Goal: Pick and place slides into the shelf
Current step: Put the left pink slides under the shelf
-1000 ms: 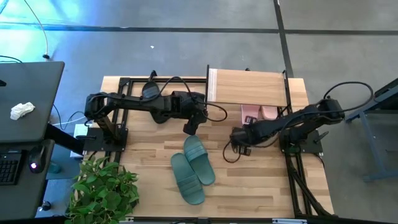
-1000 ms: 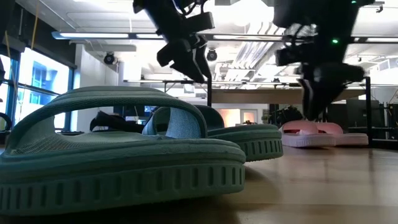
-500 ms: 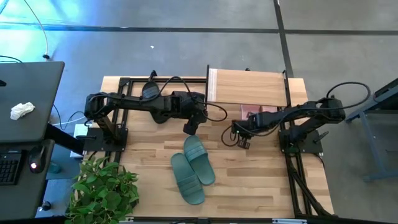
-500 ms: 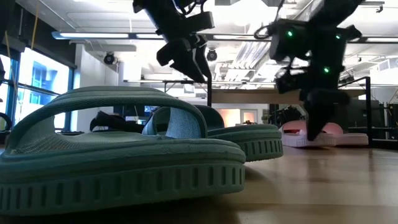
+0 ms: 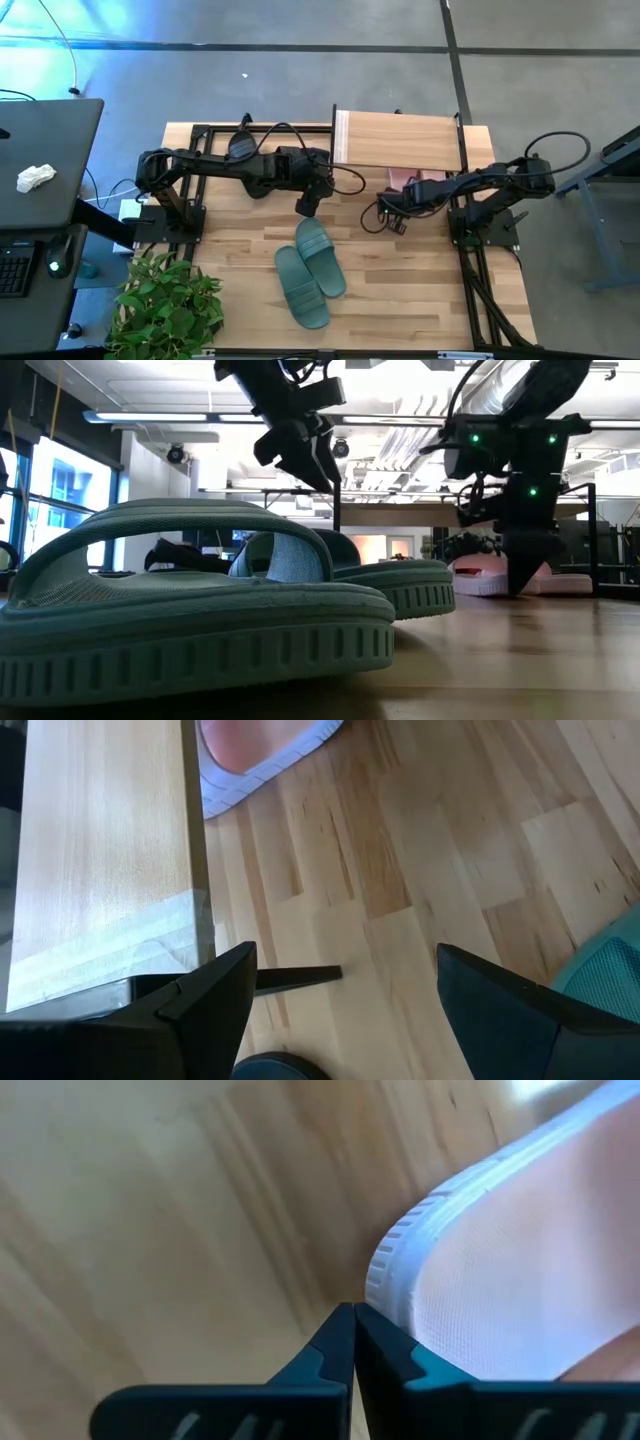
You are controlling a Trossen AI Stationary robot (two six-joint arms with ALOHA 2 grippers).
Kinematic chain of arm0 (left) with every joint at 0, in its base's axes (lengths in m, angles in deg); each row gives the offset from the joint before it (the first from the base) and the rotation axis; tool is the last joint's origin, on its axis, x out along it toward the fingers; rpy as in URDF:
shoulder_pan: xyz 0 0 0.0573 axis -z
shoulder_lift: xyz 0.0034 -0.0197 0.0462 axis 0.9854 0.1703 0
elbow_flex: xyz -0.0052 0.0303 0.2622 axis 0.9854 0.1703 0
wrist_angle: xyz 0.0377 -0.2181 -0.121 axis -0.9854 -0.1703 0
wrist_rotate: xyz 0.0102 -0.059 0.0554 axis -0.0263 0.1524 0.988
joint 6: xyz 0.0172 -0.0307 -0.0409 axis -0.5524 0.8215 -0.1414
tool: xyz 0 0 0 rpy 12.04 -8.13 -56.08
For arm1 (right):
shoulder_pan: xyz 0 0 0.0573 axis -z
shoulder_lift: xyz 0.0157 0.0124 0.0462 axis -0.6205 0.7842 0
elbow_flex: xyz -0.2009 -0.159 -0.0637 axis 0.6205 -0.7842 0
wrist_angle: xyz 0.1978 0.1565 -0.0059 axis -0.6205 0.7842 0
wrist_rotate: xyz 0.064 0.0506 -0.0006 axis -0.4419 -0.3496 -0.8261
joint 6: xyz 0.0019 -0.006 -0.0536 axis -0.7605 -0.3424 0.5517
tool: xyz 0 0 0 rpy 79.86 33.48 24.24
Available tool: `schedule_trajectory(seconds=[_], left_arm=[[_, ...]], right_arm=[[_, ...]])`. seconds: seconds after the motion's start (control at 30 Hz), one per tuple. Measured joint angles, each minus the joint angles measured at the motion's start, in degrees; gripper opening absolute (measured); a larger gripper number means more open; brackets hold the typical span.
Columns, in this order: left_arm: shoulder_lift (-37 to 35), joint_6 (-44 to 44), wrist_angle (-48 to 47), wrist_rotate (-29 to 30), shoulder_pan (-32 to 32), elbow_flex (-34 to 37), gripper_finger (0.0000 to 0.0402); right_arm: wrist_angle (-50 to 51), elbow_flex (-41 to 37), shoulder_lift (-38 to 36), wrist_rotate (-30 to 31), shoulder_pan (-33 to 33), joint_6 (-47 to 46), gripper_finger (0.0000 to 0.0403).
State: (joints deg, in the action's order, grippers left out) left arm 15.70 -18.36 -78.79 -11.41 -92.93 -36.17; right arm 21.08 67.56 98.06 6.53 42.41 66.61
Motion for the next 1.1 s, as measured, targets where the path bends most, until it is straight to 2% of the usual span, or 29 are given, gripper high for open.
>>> schedule_trajectory(seconds=[0.63,1.1], left_arm=[[0.0,0.9,0.0,0.0,0.0,0.0,0.0289],[0.0,1.0,-0.1,0.0,0.0,0.0,0.0289]], right_arm=[[1.3,0.0,0.0,-0.2,7.2,-1.5,0.0000],[-0.2,0.0,0.0,-2.5,7.4,0.4,0.0000]])
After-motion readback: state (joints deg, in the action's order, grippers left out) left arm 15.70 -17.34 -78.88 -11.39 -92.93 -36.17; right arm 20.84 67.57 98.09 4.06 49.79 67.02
